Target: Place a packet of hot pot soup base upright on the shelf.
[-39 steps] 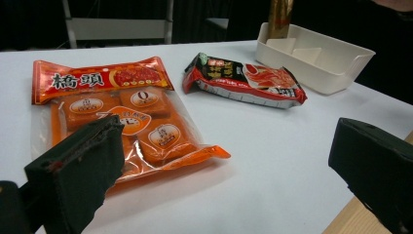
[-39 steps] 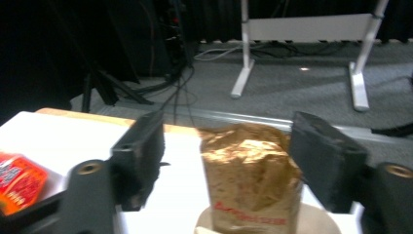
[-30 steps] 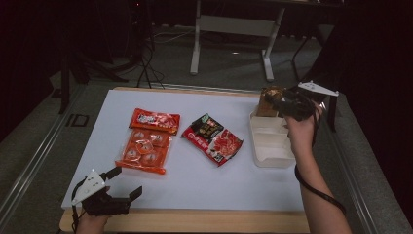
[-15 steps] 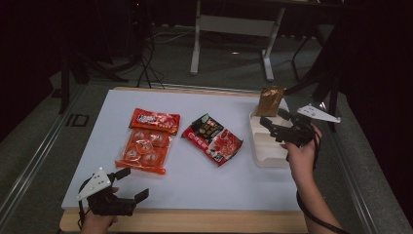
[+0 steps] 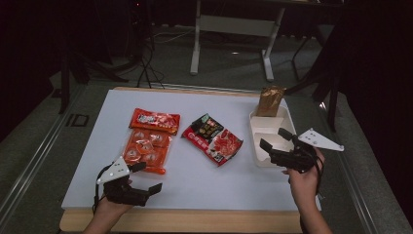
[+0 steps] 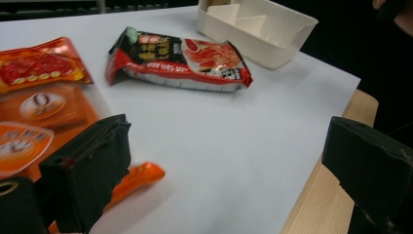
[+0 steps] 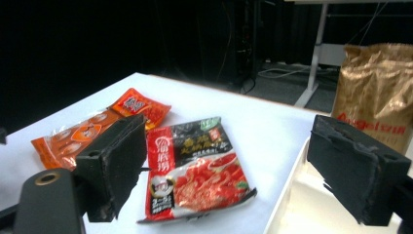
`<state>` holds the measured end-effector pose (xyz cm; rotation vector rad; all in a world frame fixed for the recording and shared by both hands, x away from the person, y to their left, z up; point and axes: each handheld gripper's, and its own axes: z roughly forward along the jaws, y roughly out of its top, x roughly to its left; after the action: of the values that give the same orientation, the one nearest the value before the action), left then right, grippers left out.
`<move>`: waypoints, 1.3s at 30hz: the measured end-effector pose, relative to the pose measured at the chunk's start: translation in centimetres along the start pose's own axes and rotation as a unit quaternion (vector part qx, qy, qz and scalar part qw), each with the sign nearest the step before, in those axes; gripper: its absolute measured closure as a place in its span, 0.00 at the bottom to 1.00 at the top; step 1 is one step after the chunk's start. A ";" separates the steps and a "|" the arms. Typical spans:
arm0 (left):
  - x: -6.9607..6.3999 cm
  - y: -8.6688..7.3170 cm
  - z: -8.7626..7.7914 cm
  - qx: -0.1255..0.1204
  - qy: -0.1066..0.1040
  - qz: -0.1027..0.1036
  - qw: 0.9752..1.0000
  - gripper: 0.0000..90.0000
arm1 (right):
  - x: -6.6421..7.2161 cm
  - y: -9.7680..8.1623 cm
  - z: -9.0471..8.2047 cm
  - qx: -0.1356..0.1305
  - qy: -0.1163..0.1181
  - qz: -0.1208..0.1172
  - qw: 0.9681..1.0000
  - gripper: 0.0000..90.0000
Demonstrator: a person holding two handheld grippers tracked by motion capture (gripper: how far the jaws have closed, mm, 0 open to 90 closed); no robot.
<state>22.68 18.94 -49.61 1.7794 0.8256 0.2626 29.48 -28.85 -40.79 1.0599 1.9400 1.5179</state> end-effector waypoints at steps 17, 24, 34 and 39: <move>0.3 3.9 4.8 0.033 -0.032 0.032 0.998 0.16 | 1.8 -1.8 -0.9 0.014 0.010 -0.022 1.000 0.16; 0.0 5.1 7.9 0.054 -0.057 0.054 0.995 0.35 | 2.0 -2.1 -1.2 0.014 0.013 -0.031 0.999 0.16; -0.3 6.8 12.0 0.064 -0.051 0.057 0.995 0.64 | 1.8 -2.5 -0.7 0.023 0.019 -0.028 0.999 0.17; -0.1 8.2 13.9 0.057 -0.053 0.050 0.996 0.72 | 1.6 -2.7 -0.6 0.026 0.019 -0.028 0.999 0.17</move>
<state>33.59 7.22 -47.38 1.9274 0.6883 0.1878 27.26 -28.18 -42.99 0.9957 2.0289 1.4751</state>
